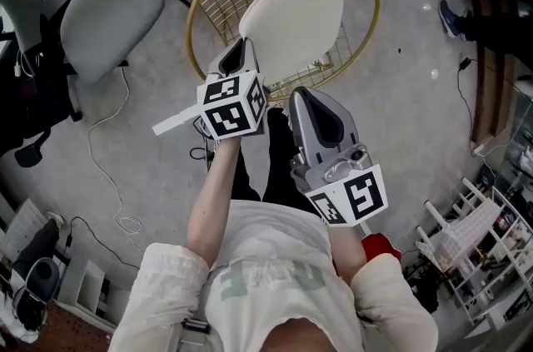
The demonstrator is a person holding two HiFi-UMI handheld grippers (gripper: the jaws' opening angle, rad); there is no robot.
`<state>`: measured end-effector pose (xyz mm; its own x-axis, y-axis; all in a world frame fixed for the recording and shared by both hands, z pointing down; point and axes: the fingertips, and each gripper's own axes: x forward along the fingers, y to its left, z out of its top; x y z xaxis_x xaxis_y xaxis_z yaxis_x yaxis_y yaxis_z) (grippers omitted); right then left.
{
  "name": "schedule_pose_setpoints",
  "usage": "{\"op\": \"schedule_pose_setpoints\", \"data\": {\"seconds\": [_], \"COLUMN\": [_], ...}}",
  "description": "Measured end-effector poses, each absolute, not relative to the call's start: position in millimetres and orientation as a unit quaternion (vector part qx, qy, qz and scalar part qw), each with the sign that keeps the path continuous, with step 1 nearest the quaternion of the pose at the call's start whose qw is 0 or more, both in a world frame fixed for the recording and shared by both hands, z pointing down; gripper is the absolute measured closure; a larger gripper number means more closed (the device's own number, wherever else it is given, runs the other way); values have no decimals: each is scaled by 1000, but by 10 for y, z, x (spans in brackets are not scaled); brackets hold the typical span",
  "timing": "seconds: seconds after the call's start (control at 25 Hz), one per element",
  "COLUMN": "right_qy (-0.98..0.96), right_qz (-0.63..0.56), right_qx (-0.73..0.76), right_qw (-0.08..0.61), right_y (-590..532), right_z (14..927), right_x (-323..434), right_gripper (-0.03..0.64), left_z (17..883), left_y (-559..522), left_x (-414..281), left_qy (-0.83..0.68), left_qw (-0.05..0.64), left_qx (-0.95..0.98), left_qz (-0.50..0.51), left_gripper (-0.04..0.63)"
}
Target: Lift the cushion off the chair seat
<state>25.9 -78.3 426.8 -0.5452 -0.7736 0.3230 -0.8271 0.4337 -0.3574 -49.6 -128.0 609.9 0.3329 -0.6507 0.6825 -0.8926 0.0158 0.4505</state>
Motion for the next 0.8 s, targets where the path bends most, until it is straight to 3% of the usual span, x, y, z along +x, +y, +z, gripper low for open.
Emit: {"op": "schedule_pose_setpoints", "data": {"seconds": [0.8], "right_qy": [-834], "right_qz": [38], "right_qx": [547], "right_qw": [-57], "right_y": [-814], "right_z": [2300], "right_x": [759], "right_gripper": [600], "left_z": [2426], "left_y": [-1396], "left_x": [-756], "left_qy": [-602], "left_qw": [103], "left_qx": [792], "left_qz": [-5], "left_gripper": [568]}}
